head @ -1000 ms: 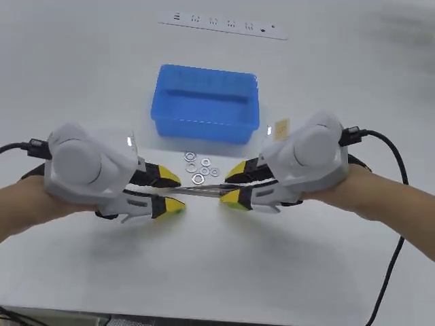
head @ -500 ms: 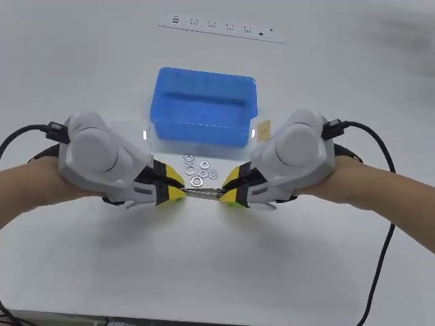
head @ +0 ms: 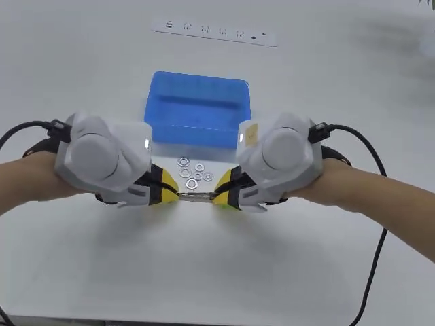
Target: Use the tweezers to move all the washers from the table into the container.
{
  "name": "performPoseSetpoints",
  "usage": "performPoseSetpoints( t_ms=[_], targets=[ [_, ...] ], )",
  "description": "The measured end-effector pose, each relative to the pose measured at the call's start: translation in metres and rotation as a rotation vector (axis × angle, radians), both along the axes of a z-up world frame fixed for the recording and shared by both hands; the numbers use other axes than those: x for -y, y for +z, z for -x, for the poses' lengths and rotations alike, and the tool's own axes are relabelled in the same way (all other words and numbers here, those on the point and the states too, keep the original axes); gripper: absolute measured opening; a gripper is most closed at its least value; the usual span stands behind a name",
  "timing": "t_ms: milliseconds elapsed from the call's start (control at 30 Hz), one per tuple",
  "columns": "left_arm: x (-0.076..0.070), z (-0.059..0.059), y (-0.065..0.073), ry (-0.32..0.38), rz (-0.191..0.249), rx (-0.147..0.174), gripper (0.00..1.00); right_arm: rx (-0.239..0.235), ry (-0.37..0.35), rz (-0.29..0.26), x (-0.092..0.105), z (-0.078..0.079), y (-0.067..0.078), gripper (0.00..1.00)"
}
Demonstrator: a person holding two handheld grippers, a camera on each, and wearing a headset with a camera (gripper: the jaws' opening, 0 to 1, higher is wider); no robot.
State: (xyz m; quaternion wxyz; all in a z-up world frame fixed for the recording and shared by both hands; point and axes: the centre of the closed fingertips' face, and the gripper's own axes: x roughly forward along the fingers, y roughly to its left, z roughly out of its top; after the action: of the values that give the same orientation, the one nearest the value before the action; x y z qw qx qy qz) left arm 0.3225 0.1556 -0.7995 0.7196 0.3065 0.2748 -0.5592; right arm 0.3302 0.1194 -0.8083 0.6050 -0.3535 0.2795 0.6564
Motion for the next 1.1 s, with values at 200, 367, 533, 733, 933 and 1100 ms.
performPoseSetpoints(
  t_ms=[200,367,533,733,933,1100],
  targets=[
    [0.001,0.012,0.025,-0.027,0.021,0.031,0.04,0.040,0.029,-0.045,-0.002,0.007,0.006,0.08],
    [0.010,0.016,0.048,-0.044,0.052,0.060,0.04,0.046,0.018,-0.105,-0.002,0.009,0.014,0.08],
    [0.036,0.018,0.076,-0.081,0.114,0.100,0.04,0.080,0.026,-0.174,0.003,0.010,0.022,0.09],
    [0.068,0.014,0.089,-0.109,0.194,0.123,0.04,0.085,-0.006,-0.219,0.010,0.006,0.026,0.10],
    [0.078,0.008,0.091,-0.113,0.248,0.117,0.05,0.083,-0.012,-0.236,0.015,0.004,0.026,0.07],
    [0.085,0.002,0.092,-0.080,0.310,0.101,0.05,0.036,-0.044,-0.276,0.018,0.001,0.027,0.07]
  ],
)
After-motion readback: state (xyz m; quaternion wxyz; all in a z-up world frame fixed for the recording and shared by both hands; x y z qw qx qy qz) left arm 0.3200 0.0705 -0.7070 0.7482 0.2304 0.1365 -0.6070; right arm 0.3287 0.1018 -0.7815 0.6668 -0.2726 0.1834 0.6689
